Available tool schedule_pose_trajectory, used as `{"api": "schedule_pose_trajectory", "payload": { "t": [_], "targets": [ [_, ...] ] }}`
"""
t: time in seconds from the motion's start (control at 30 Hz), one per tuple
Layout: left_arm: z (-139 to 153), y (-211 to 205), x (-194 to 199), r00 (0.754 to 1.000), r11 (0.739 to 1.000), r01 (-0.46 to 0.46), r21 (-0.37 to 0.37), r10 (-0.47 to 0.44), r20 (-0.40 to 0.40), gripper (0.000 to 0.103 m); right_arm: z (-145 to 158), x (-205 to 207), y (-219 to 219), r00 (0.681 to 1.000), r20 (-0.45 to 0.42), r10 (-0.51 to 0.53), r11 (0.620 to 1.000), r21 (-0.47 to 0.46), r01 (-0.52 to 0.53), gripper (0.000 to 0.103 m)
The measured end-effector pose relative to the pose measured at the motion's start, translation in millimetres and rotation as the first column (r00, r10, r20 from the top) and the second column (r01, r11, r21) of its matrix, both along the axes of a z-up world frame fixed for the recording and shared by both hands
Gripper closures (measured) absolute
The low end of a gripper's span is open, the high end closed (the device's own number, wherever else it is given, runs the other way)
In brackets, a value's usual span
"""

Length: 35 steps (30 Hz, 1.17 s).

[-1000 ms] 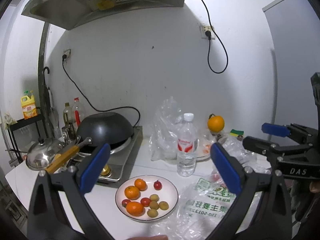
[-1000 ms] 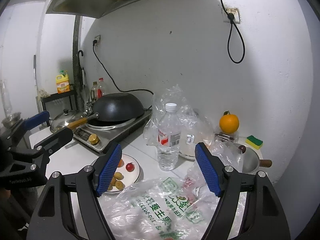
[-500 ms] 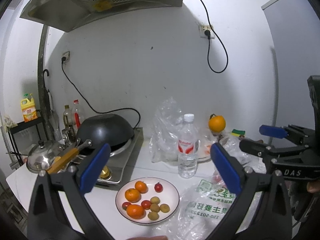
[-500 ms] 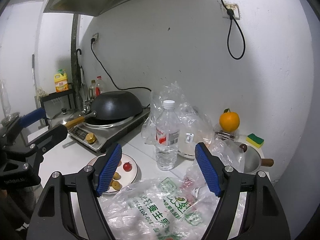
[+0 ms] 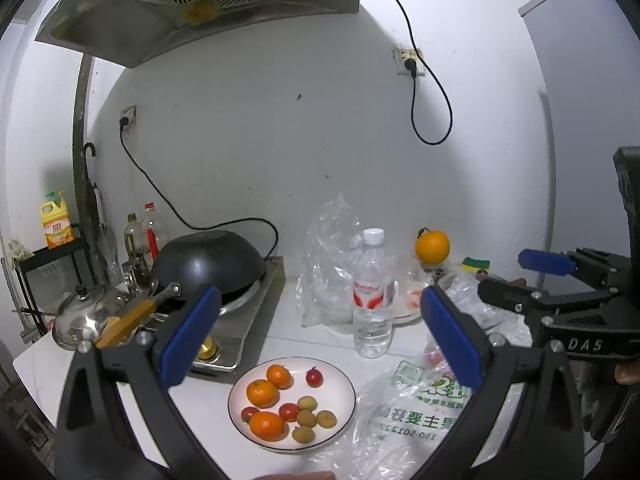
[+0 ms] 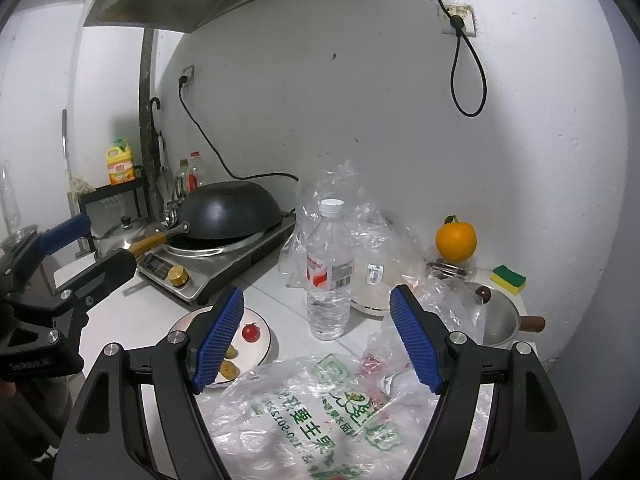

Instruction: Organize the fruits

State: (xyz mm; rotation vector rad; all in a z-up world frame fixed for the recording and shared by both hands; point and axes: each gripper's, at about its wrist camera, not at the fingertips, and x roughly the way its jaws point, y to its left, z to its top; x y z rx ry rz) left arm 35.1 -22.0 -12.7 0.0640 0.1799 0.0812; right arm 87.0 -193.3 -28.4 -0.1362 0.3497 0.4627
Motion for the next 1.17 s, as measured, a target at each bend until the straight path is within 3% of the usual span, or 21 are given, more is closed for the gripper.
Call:
{"api": "schedule_pose_trajectory", "payload": {
  "t": [1.07, 1.17],
  "targets": [
    [0, 10, -2, 0.999, 0.999, 0.036, -0.003, -0.036, 0.012, 0.002, 4, -7, 6, 1.000, 0.009, -0.023, 1.000, -0.016, 0.023, 0.024],
    [-7, 11, -5, 0.998, 0.996, -0.053, 0.066, 0.051, 0.035, 0.002, 5, -9, 8, 1.000, 0.012, -0.019, 1.000, -0.014, 0.019, 0.024]
  ]
}}
